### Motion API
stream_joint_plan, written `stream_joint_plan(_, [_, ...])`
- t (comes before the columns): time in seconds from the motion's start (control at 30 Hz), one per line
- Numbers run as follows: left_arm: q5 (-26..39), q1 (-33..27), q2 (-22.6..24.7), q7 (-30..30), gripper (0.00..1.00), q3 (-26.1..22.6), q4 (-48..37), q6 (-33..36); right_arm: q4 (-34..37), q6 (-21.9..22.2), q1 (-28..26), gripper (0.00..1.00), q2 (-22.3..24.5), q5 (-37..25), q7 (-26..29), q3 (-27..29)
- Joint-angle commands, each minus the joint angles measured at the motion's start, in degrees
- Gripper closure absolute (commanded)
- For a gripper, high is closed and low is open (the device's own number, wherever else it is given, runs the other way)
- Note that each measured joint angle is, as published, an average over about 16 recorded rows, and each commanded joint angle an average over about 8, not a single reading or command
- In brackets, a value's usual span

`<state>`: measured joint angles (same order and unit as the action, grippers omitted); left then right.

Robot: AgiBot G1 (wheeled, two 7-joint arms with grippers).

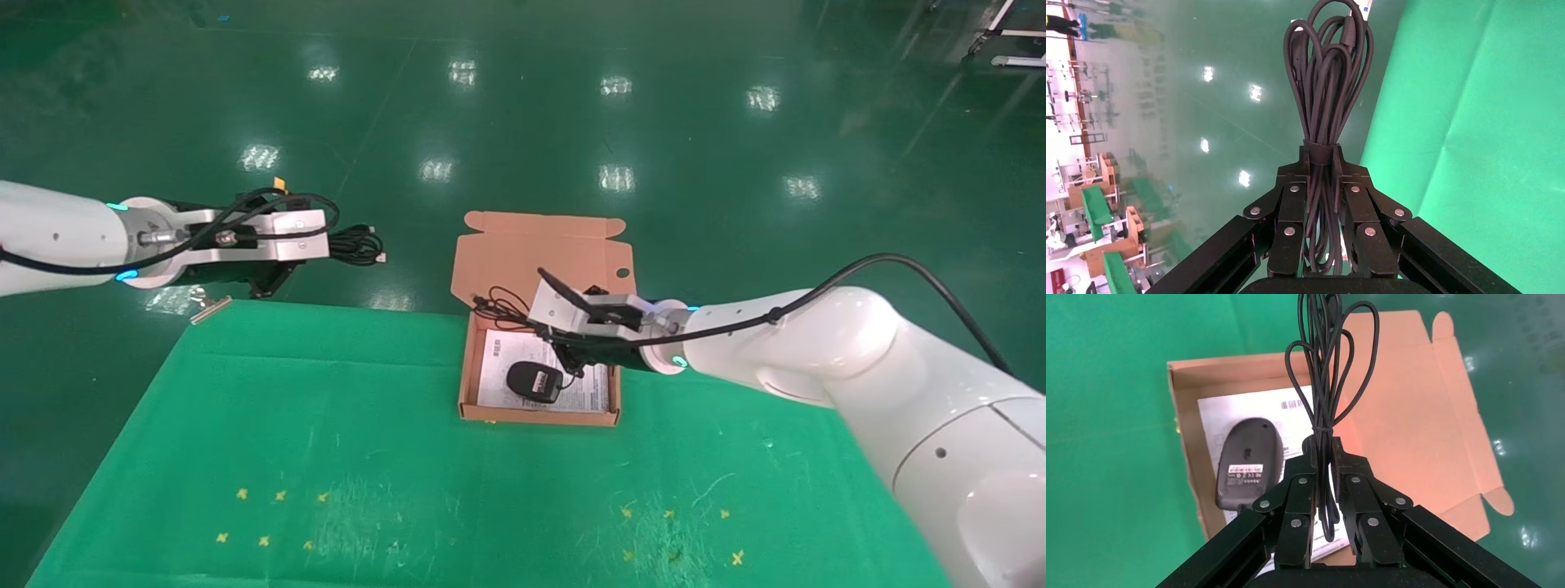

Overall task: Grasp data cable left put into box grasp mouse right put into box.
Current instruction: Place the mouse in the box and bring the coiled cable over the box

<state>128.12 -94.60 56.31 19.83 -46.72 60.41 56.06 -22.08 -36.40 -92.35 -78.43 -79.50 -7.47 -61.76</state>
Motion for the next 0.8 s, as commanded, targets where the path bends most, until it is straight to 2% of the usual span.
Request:
stream_joint_plan(0.03, [0.0, 0.0, 0.0, 0.0, 1.0, 0.0, 0.0, 0.0, -0.6, 0.8, 0.2, 1.0, -0.1, 0.1, 0.7, -1.0])
stream_joint_plan(0.1, [0.0, 0.0, 0.0, 0.0, 1.0, 0.0, 0.0, 0.0, -1.1, 1.3, 0.3, 1.0, -0.1, 0.2, 1.4, -2.2])
stream_joint_plan(0.17, [0.0, 0.0, 0.0, 0.0, 1.0, 0.0, 0.0, 0.0, -1.5, 1.6, 0.2, 0.89, -0.1, 0.2, 2.1, -3.3])
stream_joint_plan(0.37, [0.0, 0.0, 0.0, 0.0, 1.0, 0.0, 0.0, 0.0, -2.1, 1.7, -0.1, 0.14, -0.1, 0.3, 3.5, -5.9])
stream_joint_plan(0.43, [0.0, 0.0, 0.0, 0.0, 1.0, 0.0, 0.0, 0.0, -2.2, 1.7, -0.2, 0.0, -0.1, 0.4, 3.7, -6.3])
stream_joint_plan(0.8, [0.0, 0.0, 0.0, 0.0, 1.0, 0.0, 0.0, 0.0, -2.3, 1.5, -0.3, 0.0, 0.1, 0.4, 3.5, -6.0])
